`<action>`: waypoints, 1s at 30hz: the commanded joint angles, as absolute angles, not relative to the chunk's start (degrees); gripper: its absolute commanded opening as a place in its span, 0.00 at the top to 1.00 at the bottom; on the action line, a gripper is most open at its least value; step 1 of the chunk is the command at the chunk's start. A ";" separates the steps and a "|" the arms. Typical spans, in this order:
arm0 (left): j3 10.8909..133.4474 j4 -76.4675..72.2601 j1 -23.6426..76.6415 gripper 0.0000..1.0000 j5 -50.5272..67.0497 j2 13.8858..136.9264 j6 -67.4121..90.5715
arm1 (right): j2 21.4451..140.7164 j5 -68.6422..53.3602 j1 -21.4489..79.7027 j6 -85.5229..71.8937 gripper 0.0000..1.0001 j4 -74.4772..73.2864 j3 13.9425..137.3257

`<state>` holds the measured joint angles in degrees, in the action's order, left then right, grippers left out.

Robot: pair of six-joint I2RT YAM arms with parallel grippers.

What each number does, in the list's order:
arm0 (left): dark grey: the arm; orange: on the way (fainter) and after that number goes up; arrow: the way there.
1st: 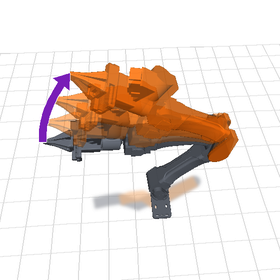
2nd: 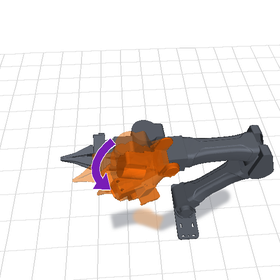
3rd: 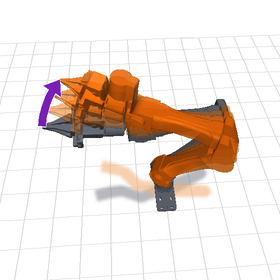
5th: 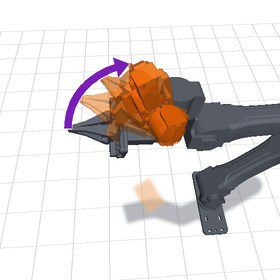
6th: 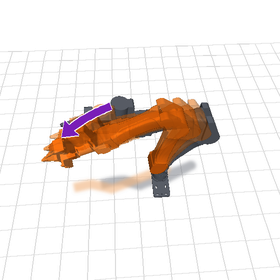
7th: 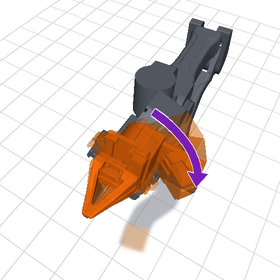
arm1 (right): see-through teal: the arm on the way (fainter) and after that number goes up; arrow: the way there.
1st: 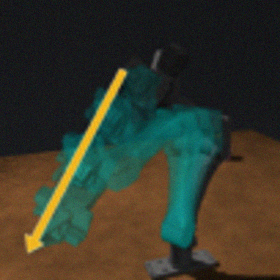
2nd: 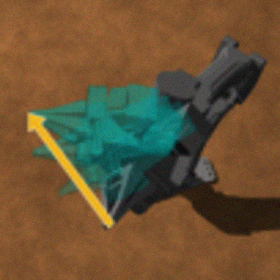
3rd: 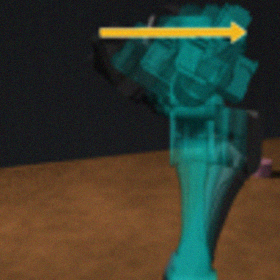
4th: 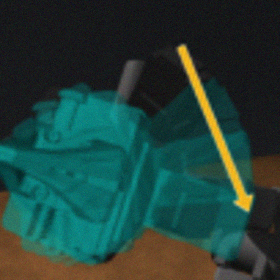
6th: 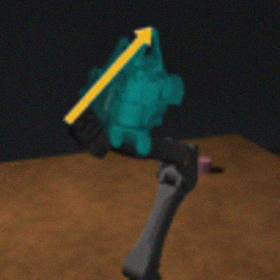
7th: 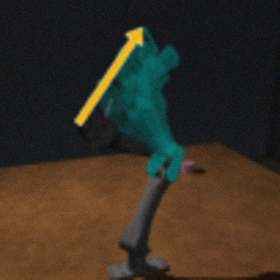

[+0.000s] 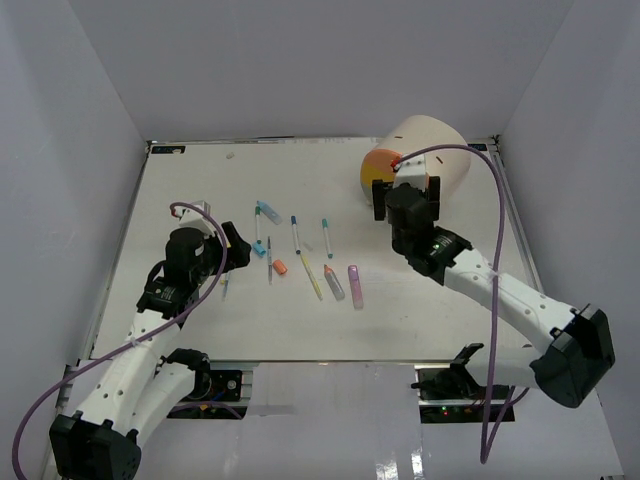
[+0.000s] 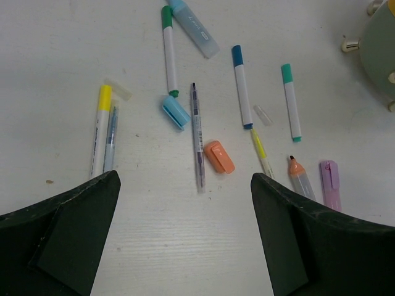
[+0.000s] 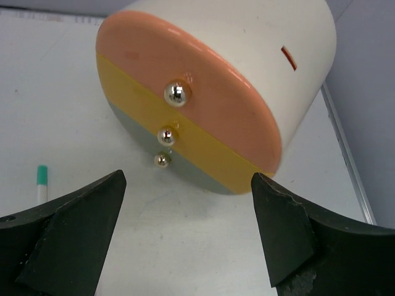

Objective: Sort the stationery into containers
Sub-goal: Open the drawer in the storage box.

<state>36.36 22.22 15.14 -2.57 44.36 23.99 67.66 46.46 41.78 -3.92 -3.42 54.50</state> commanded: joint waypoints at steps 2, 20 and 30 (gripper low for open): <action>35.86 21.97 15.21 0.02 -4.04 43.07 23.55 | 75.66 61.78 42.45 -10.27 0.14 0.19 64.23; 35.51 22.32 15.03 0.02 -3.87 42.01 23.73 | 93.16 59.51 39.47 -29.17 0.45 -20.83 82.97; 35.51 22.24 15.03 0.02 -3.78 41.84 23.64 | 95.01 57.92 37.00 -31.55 0.48 -21.01 83.76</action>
